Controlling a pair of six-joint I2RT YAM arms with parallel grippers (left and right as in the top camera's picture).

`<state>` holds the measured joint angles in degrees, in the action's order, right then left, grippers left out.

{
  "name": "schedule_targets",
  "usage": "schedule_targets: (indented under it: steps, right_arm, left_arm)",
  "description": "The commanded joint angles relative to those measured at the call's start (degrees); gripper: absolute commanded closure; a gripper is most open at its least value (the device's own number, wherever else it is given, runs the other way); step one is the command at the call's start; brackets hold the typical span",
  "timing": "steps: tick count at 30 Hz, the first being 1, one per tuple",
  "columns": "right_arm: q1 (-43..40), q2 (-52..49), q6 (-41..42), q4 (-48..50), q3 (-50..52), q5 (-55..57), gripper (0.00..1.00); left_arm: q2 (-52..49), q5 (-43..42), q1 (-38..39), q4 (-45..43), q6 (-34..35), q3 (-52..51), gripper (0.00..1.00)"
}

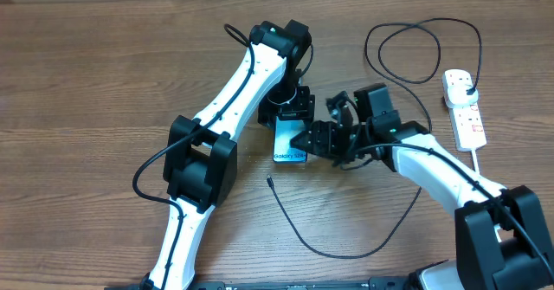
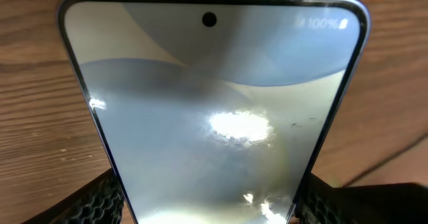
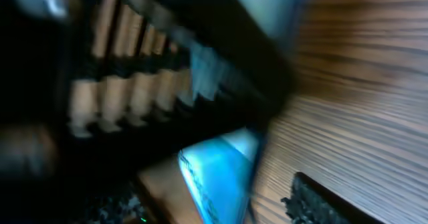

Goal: Plug charger to phone and switch on socket

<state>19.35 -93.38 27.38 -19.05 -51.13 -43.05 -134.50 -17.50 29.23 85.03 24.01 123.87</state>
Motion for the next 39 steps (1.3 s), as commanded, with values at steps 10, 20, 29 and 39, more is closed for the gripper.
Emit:
schedule_targets:
  steps: [10, 20, 29, 39]
  right_arm:
    - [1.6, 0.4, 9.5, 2.5, 0.3, 3.5, 0.41]
    - [1.6, -0.6, 7.9, 4.0, 0.3, 3.1, 0.56]
    - [1.6, -0.6, 7.7, 4.9, 0.3, 3.1, 0.71]
    - [1.6, -0.6, 7.8, 5.1, 0.3, 3.3, 0.88]
  left_arm:
    - [0.3, -5.9, -0.1, 0.6, -4.0, 1.9, 0.27]
    - [0.3, -13.0, -0.5, 0.9, -7.8, 1.9, 0.27]
    - [0.3, -15.1, -0.5, 1.3, -10.8, 1.9, 0.27]
    - [0.3, -14.9, -0.5, 1.1, -10.8, 1.9, 0.18]
